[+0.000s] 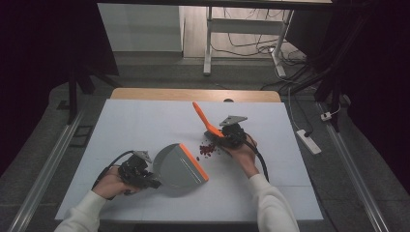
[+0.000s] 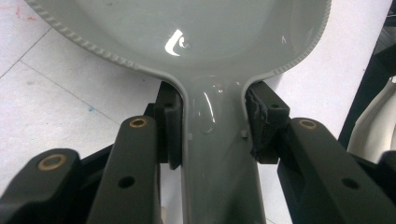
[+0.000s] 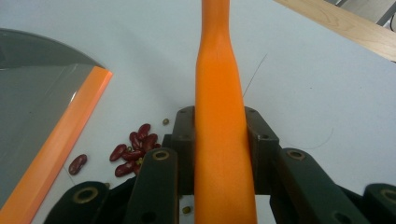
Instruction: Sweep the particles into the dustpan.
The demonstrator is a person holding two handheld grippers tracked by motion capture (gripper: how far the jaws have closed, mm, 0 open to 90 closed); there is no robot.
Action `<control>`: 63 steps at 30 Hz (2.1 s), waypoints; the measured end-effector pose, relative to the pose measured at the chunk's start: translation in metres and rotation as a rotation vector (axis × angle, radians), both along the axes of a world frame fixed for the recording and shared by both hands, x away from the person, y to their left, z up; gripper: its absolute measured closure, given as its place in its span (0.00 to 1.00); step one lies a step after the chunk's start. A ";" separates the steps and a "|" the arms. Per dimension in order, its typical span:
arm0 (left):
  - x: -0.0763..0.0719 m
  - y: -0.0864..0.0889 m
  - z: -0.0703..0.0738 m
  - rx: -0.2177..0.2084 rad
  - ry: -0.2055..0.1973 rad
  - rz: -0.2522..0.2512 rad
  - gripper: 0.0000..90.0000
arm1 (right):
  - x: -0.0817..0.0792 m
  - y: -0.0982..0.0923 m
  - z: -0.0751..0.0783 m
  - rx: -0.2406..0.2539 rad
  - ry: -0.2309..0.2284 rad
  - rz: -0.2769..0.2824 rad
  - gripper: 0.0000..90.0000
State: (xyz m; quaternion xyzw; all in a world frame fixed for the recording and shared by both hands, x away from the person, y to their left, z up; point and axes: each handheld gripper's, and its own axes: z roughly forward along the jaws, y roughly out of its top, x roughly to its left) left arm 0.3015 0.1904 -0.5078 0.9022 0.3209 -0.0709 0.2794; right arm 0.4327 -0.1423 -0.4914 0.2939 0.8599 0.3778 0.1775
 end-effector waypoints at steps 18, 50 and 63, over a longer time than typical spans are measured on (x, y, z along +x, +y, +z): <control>0.001 0.000 -0.001 0.001 0.000 -0.004 0.68 | -0.004 0.009 0.000 -0.028 0.017 0.035 0.78; 0.001 0.000 -0.001 -0.001 0.005 -0.004 0.68 | -0.017 0.029 0.001 -0.069 0.024 0.090 0.78; 0.001 0.000 -0.001 -0.001 0.007 -0.005 0.68 | -0.022 0.037 0.000 -0.055 0.035 0.115 0.78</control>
